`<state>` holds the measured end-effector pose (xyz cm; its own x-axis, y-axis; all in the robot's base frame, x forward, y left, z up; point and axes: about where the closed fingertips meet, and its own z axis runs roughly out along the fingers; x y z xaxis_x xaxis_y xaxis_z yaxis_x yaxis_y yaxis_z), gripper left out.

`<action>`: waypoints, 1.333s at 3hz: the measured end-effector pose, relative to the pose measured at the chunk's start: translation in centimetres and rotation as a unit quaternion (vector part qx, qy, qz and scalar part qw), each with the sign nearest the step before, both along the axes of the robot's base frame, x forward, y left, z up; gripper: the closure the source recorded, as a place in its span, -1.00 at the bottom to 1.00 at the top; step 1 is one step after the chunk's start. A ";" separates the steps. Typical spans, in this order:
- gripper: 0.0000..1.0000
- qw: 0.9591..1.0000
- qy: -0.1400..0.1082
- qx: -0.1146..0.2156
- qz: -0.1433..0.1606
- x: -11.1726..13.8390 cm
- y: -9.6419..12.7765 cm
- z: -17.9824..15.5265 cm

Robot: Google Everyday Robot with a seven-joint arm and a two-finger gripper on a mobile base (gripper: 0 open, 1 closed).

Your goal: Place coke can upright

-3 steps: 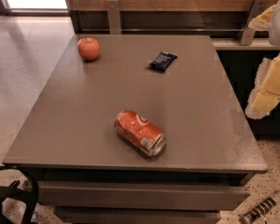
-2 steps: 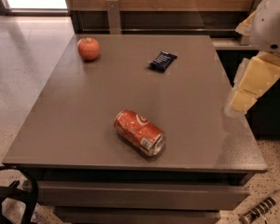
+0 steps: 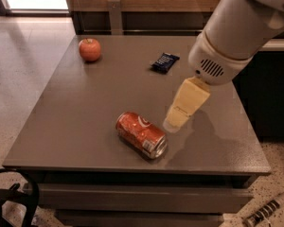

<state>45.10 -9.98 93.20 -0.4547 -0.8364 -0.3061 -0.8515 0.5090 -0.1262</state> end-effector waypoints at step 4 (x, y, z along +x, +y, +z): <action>-1.00 0.996 0.079 -0.011 -0.041 -1.3 6.1 -5.5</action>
Offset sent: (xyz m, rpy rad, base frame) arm -0.0178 0.0660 -0.0728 -0.0567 0.2380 -0.0800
